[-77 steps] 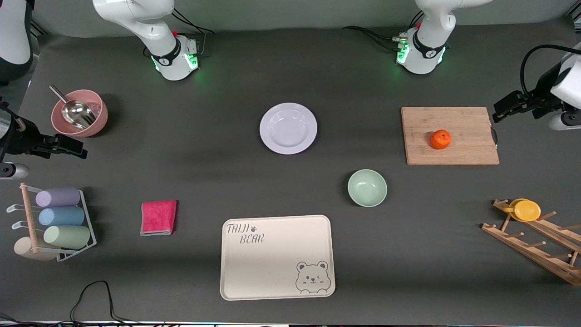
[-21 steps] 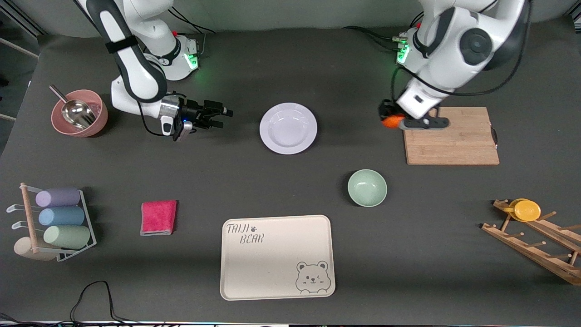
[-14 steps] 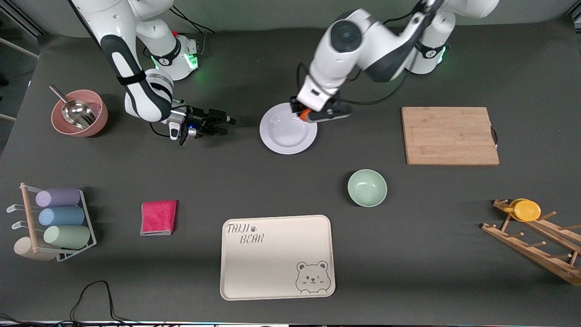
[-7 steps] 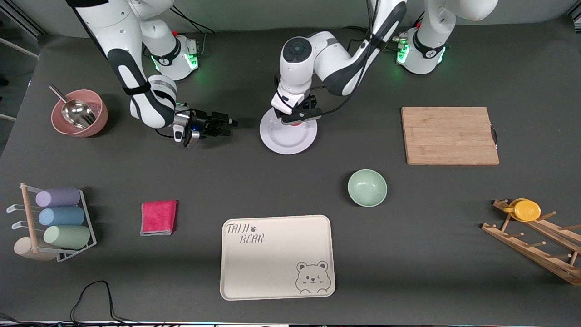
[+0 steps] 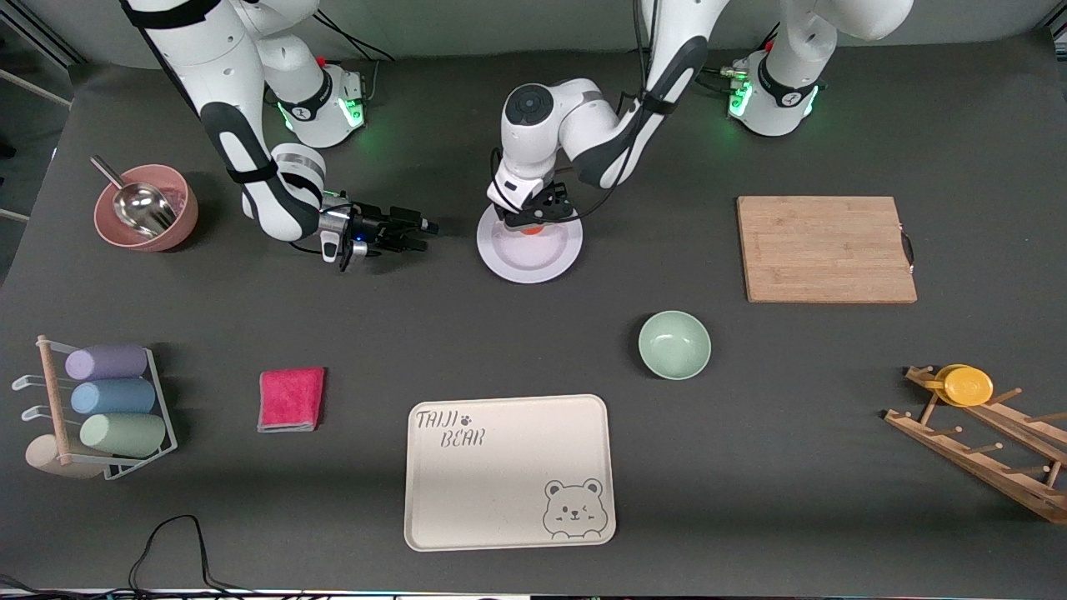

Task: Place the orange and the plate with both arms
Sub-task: 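Carry the orange with the left gripper over the white plate, then release the orange onto the plate and withdraw the left gripper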

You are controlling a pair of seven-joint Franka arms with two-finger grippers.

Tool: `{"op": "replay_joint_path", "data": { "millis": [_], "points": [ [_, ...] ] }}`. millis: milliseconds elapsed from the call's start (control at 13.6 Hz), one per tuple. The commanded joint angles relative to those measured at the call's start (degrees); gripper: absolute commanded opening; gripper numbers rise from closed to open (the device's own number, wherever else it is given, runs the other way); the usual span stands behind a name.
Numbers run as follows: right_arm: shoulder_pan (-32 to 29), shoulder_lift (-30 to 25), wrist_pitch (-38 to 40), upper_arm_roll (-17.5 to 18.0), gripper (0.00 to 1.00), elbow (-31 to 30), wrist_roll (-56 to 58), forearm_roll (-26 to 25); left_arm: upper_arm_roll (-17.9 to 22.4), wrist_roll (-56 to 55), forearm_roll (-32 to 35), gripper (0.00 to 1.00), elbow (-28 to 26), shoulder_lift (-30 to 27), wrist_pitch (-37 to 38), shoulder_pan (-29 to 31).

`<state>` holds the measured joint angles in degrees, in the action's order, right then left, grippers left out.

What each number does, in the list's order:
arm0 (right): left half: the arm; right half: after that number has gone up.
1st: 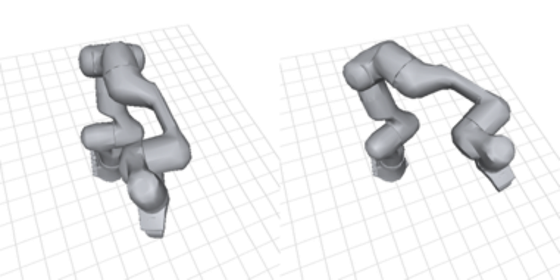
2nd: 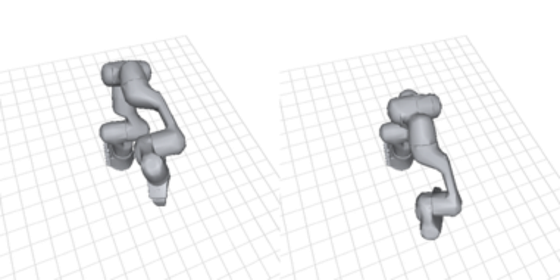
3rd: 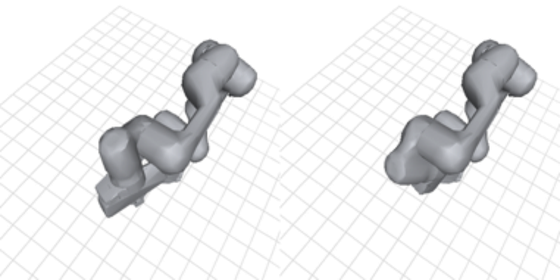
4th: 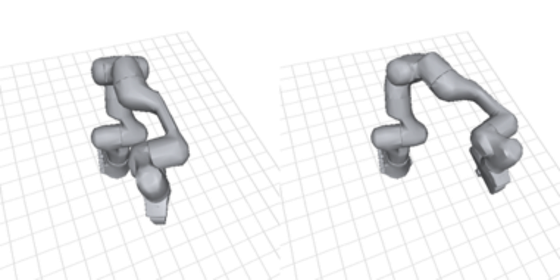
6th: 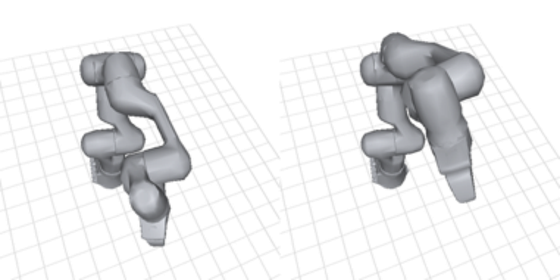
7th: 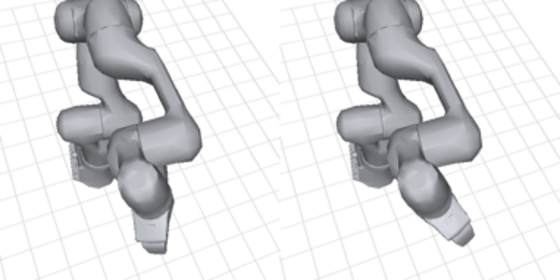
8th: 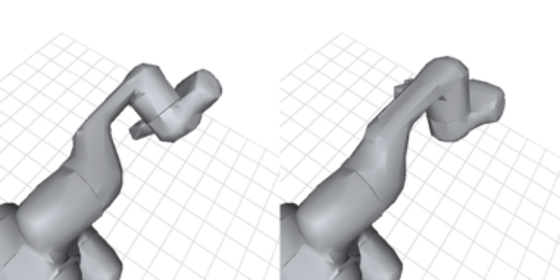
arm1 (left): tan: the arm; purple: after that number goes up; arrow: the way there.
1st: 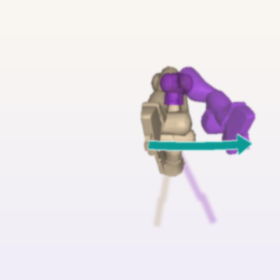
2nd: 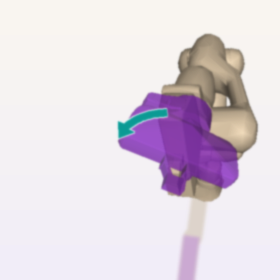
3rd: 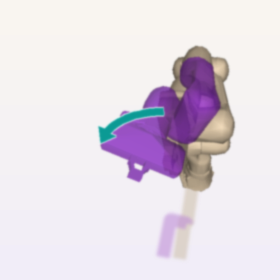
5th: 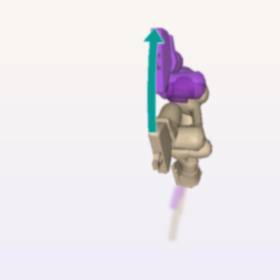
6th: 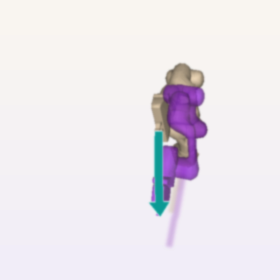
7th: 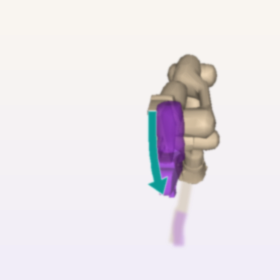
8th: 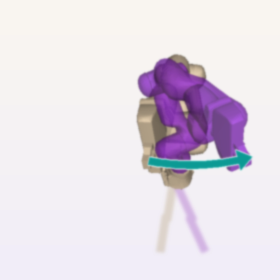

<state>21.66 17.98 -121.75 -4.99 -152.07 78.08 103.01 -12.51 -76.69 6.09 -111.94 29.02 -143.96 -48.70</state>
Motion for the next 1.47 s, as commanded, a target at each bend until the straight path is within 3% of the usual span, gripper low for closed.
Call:
{"op": "replay_joint_path", "data": {
  "millis": [0, 74, 221, 294, 368, 441, 515, 735, 1029, 1250, 1397],
  "points": [
    [0.1, 0.7, 0.8, -0.4, 0.63, 0.5, 2.3, 1.7, 1.2, -2.6, 3.7, 0.00, 1.3, 1.0, -0.9, -1.0],
    [0.1, 0.7, 0.8, -0.4, 0.54, 0.5, 2.3, 1.8, 1.2, -3.3, 3.9, 0.00, 1.2, 1.3, -1.7, -1.1],
    [0.1, 0.7, 0.8, -0.4, 0.51, 0.5, 2.3, 1.8, 1.2, -3.7, 4.7, 0.00, 1.1, 1.9, -3.2, -1.2],
    [0.1, 0.7, 0.9, -0.4, 0.48, 0.5, 2.3, 1.8, 1.2, -3.7, 5.2, 0.05, 1.1, 2.0, -3.2, -1.2],
    [0.1, 0.7, 0.9, -0.4, 0.47, 0.5, 2.3, 1.8, 1.3, -3.7, 5.2, 0.37, 1.1, 1.9, -3.2, -1.1],
    [0.1, 0.7, 0.9, -0.4, 0.47, 0.5, 2.3, 1.8, 1.3, -3.8, 5.3, 0.87, 1.1, 2.0, -3.2, -1.1],
    [0.1, 0.7, 0.9, -0.4, 0.47, 0.5, 2.3, 1.8, 1.4, -4.1, 5.3, 1.00, 1.1, 1.9, -3.1, -1.1],
    [0.1, 1.3, 0.9, -0.4, 0.47, 0.8, 3.5, 1.8, 2.1, -4.0, 5.6, 1.00, 1.2, 0.4, -2.1, -0.8],
    [0.1, 4.2, 5.0, -0.7, 0.47, 1.5, 7.2, 3.2, 4.9, -2.9, 5.6, 1.00, 1.7, -6.9, 2.6, 0.9],
    [0.1, 5.0, 5.2, -0.7, 0.47, 1.9, 8.1, 4.0, 5.4, -1.6, 5.4, 1.00, 1.8, -14.1, 8.9, 6.1],
    [0.5, 6.0, 5.3, -0.5, 0.47, 2.6, 8.2, 5.7, 5.2, 8.1, 4.1, 1.00, 1.9, -17.9, 12.8, 11.2]
  ]
}}
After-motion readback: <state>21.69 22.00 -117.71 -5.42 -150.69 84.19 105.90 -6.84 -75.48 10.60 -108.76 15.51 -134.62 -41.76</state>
